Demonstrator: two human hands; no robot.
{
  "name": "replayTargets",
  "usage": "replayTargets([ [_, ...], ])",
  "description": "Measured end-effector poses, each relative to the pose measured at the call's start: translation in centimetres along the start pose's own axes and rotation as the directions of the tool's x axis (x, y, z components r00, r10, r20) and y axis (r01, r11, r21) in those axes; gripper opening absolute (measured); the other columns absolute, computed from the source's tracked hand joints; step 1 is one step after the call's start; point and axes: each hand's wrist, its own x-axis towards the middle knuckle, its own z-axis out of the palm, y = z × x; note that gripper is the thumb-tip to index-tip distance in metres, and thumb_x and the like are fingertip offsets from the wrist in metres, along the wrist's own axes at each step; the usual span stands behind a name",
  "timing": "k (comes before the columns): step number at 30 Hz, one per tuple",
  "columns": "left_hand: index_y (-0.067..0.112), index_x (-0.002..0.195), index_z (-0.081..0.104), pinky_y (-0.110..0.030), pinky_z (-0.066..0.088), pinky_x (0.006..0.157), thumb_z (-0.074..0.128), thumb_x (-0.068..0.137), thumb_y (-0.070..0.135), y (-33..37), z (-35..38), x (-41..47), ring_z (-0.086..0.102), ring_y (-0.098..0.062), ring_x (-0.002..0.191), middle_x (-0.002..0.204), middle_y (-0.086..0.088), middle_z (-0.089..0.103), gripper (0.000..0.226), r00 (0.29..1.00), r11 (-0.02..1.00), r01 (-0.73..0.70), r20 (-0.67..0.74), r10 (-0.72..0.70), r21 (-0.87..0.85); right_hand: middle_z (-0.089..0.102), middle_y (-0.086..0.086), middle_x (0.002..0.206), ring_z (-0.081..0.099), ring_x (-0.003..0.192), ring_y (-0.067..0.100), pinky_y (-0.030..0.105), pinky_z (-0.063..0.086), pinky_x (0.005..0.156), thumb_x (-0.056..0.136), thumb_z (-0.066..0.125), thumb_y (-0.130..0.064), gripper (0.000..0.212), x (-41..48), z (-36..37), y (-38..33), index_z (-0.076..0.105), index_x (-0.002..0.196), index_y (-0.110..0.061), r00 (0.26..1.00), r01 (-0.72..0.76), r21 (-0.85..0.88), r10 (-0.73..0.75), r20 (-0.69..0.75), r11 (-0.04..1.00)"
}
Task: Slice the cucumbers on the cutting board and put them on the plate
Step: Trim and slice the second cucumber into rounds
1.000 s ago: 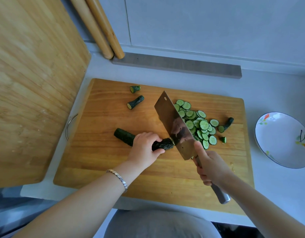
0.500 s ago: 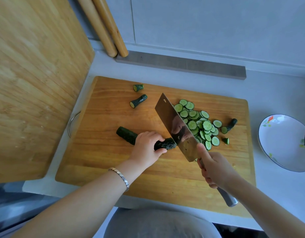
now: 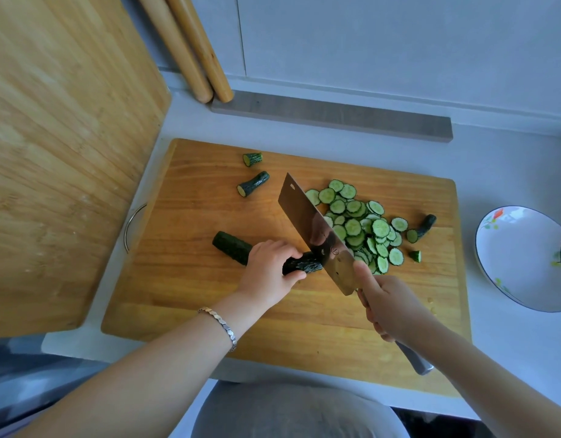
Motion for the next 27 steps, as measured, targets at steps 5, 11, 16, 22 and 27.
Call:
replayTargets([
  [5, 0.013, 0.086, 0.067, -0.029, 0.033, 0.083, 0.082, 0.065, 0.022, 0.0, 0.0, -0.1, 0.059, -0.021, 0.083, 0.086, 0.002, 0.066, 0.027, 1.0, 1.0, -0.008, -0.006, 0.008, -0.007, 0.034, -0.002, 0.047, 0.03, 0.038, 0.013, 0.021, 0.028, 0.041, 0.091, 0.028, -0.061, 0.056, 1.4, 1.7, 0.4, 0.036, 0.061, -0.014, 1.0, 0.012, -0.061, -0.013, -0.016, 0.998],
  [11, 0.012, 0.09, 0.068, -0.031, 0.033, 0.088, 0.082, 0.066, 0.02, -0.1, 0.1, -0.3, 0.059, -0.022, 0.087, 0.091, -0.001, 0.063, 0.029, 1.0, 1.0, -0.026, -0.005, 0.026, 0.001, 0.028, -0.005, 0.043, 0.023, 0.036, 0.012, 0.02, 0.023, 0.041, 0.091, 0.032, -0.06, 0.056, 1.7, 2.0, 0.5, 0.034, 0.058, -0.016, 0.999, -0.051, 0.227, 0.049, 0.015, 0.973],
  [16, 0.012, 0.088, 0.065, -0.033, 0.034, 0.089, 0.081, 0.067, 0.022, -0.2, 0.2, -0.2, 0.059, -0.023, 0.088, 0.09, 0.001, 0.063, 0.029, 1.0, 1.0, -0.007, 0.001, 0.007, 0.001, 0.029, -0.003, 0.042, 0.024, 0.035, 0.012, 0.019, 0.023, 0.041, 0.092, 0.032, -0.059, 0.056, 0.3, -0.1, 0.2, 0.036, 0.059, -0.014, 0.998, -0.052, 0.218, 0.042, 0.051, 0.975],
  [22, 0.012, 0.086, 0.065, -0.035, 0.037, 0.087, 0.082, 0.065, 0.023, -0.3, 0.2, -0.2, 0.059, -0.023, 0.087, 0.088, 0.001, 0.064, 0.029, 1.0, 1.0, 0.001, -0.005, -0.001, 0.008, 0.029, -0.004, 0.04, 0.024, 0.032, 0.012, 0.016, 0.023, 0.039, 0.091, 0.032, -0.059, 0.056, -0.6, -0.3, -0.3, 0.035, 0.059, -0.014, 0.999, -0.009, 0.092, 0.005, 0.047, 0.996],
  [27, 0.012, 0.084, 0.065, -0.033, 0.037, 0.083, 0.083, 0.064, 0.022, -0.2, 0.2, -0.1, 0.06, -0.022, 0.083, 0.085, 0.001, 0.064, 0.029, 1.0, 1.0, -0.004, -0.013, 0.004, 0.004, 0.032, -0.006, 0.038, 0.027, 0.03, 0.01, 0.016, 0.025, 0.036, 0.09, 0.032, -0.061, 0.057, -0.4, 0.1, -0.1, 0.036, 0.059, -0.014, 1.0, 0.007, 0.029, -0.007, 0.02, 1.0],
])
